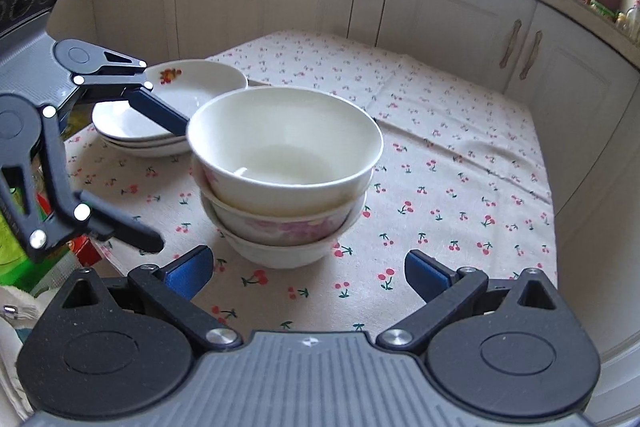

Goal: Organize plates and bowls
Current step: 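Grip the bowl stack from opposite sides with both grippers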

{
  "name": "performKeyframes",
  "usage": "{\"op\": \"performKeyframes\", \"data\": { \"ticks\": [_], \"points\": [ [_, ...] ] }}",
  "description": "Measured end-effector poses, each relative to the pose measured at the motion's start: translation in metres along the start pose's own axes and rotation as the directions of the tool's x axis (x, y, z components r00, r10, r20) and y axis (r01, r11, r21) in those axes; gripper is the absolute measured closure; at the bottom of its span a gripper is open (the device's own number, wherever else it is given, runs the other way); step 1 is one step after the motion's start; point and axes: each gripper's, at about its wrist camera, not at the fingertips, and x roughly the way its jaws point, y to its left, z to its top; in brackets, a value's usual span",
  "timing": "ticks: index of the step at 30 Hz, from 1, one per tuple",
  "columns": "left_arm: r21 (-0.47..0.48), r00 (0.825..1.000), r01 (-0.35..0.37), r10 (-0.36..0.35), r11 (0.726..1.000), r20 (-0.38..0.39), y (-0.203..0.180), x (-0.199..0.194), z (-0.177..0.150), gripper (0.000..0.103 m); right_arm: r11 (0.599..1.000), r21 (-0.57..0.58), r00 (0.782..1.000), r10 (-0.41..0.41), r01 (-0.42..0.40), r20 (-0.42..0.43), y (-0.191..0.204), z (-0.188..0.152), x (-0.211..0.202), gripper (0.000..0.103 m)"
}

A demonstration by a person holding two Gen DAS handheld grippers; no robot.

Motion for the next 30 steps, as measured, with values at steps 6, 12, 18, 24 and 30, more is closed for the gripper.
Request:
{"op": "performKeyframes", "data": {
  "ticks": [6,12,18,24,30],
  "points": [
    [0.047,0.998,0.025,-0.023,0.999,-0.052,0.003,0.017,-0.001,0.001,0.997,-0.04,0.997,0.059,-0.061,-0.039,-0.011,0.003,0.023,0.0],
    [0.078,0.994,0.07,-0.063,0.994,-0.095,0.011,0.034,0.005,0.002,0.987,-0.101,0.989,0.121,-0.129,-0.082,-0.018,0.01,0.043,0.0],
    [0.119,0.991,0.1,-0.088,0.988,-0.105,0.017,0.045,0.016,0.002,0.966,-0.159,0.976,0.185,-0.202,-0.119,-0.023,0.016,0.048,0.0],
    [0.175,0.987,0.139,-0.12,0.975,-0.111,0.018,0.051,0.023,0.004,0.951,-0.213,0.971,0.197,-0.223,-0.138,-0.021,0.02,0.048,0.0],
    [0.202,0.981,0.18,-0.161,0.963,-0.105,0.023,0.05,0.03,0.005,0.934,-0.26,0.966,0.211,-0.244,-0.15,-0.021,0.023,0.047,0.002]
  ]
}}
